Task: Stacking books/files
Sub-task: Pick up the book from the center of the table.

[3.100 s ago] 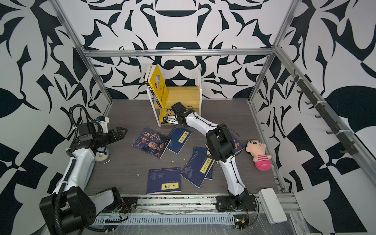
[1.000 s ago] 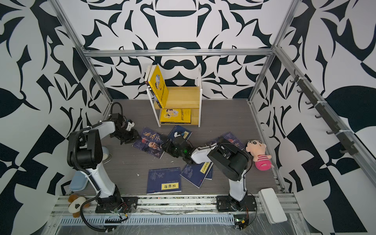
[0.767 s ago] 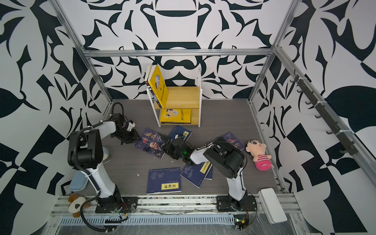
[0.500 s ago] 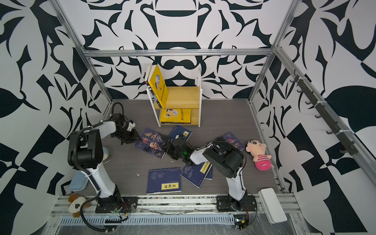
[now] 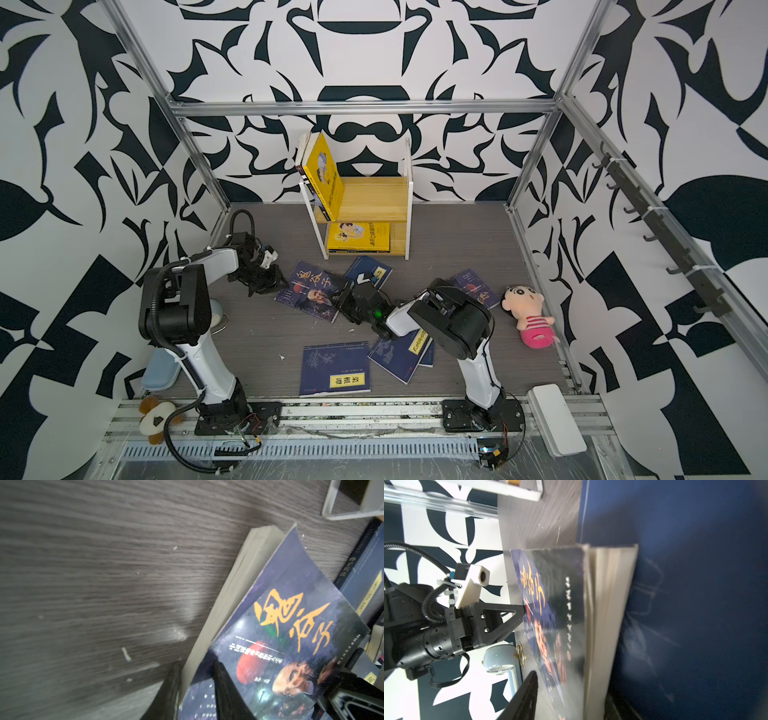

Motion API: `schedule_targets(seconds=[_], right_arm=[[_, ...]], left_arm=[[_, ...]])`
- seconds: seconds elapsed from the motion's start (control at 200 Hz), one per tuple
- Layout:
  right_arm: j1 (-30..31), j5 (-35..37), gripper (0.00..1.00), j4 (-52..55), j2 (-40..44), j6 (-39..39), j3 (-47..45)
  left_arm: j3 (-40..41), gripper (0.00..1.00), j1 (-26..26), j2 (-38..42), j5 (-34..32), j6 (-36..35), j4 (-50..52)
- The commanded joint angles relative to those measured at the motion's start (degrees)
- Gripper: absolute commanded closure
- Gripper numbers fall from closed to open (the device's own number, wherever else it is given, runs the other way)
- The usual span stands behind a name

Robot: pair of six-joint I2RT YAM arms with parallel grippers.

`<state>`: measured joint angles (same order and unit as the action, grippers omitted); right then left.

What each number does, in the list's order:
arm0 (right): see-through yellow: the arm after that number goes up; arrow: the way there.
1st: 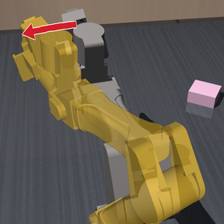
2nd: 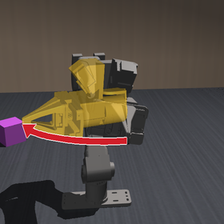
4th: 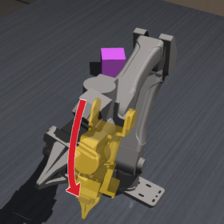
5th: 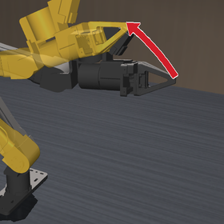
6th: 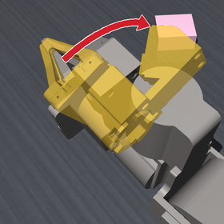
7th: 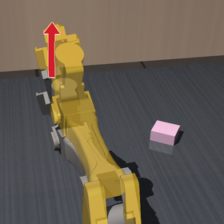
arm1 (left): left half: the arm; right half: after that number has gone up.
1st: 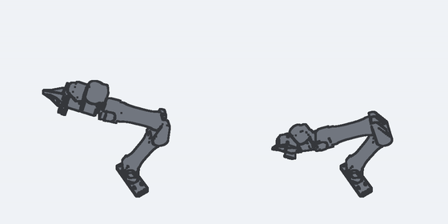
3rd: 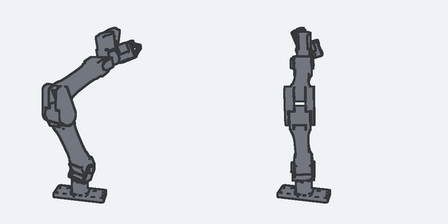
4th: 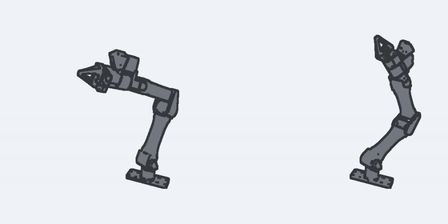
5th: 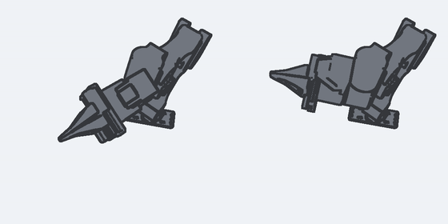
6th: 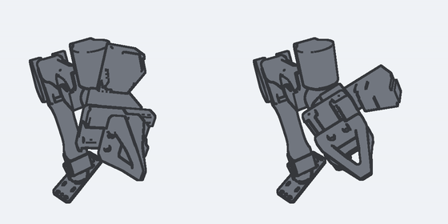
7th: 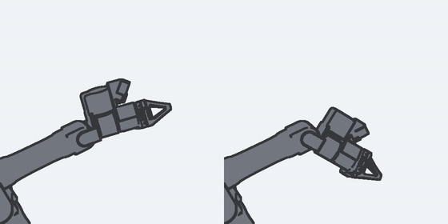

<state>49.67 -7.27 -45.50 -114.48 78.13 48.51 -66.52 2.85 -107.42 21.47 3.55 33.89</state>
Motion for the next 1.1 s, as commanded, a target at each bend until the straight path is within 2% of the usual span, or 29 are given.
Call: schedule_targets(seconds=[0.0, 0.1, 0.165, 0.27, 0.415, 0.43, 0.48, 0.53, 0.715, 0.855, 0.97, 1.015, 1.09], right_arm=[[-0.14, -1.47, 0.66, -9.85, 3.01, -4.27, 0.05], [-0.76, -2.48, 0.90, -15.83, 3.64, -4.73, -1.34], [-1.38, -3.81, 1.00, -20.10, 3.92, -4.68, -2.22], [-2.88, -6.71, 1.00, -23.91, 5.80, -4.65, -3.61], [-5.61, -12.47, 1.00, -23.55, 10.61, -7.52, -5.60], [-6.00, -13.11, 1.00, -23.30, 11.17, -7.84, -5.74], [-7.06, -15.13, 1.00, -22.89, 12.75, -8.19, -6.22], [-8.26, -17.12, 1.00, -23.18, 13.82, -7.80, -6.69], [-10.52, -22.89, 1.00, -30.05, 14.01, -3.71, -6.24], [-10.50, -24.66, 1.00, -31.89, 13.32, -2.29, -4.87], [-10.47, -25.35, 1.00, -32.35, 12.32, -1.42, -4.00], [-10.30, -25.64, 1.00, -32.61, 12.20, -1.15, -3.80], [-9.93, -27.06, 1.00, -32.69, 11.64, -0.97, -3.34]], left_arm=[[2.08, 0.68, -0.94, 0.55, 2.30, 0.07, 2.08], [2.52, 0.59, -0.88, 3.07, 2.54, 0.29, 2.10], [2.95, 0.45, -0.77, 5.85, 2.44, 0.06, 2.03], [3.82, 0.26, -0.17, 11.37, 2.66, -0.40, 1.73], [6.60, 0.16, 3.20, 19.31, 7.43, 0.37, -1.02], [7.04, 0.11, 3.68, 20.07, 8.26, 0.74, -1.50], [8.18, 0.04, 5.24, 21.92, 11.31, 2.03, -3.44], [9.44, 0.00, 6.65, 23.74, 14.85, 3.52, -5.63], [12.64, 0.00, 8.13, 27.09, 30.24, 7.26, -12.56], [15.08, 0.01, 8.01, 27.84, 35.73, 13.05, -18.23], [17.19, 0.11, 7.37, 26.95, 39.17, 20.27, -24.35], [16.89, 0.14, 6.80, 26.53, 39.97, 21.07, -24.57], [16.11, 0.27, 6.27, 26.17, 40.23, 21.39, -24.57]])
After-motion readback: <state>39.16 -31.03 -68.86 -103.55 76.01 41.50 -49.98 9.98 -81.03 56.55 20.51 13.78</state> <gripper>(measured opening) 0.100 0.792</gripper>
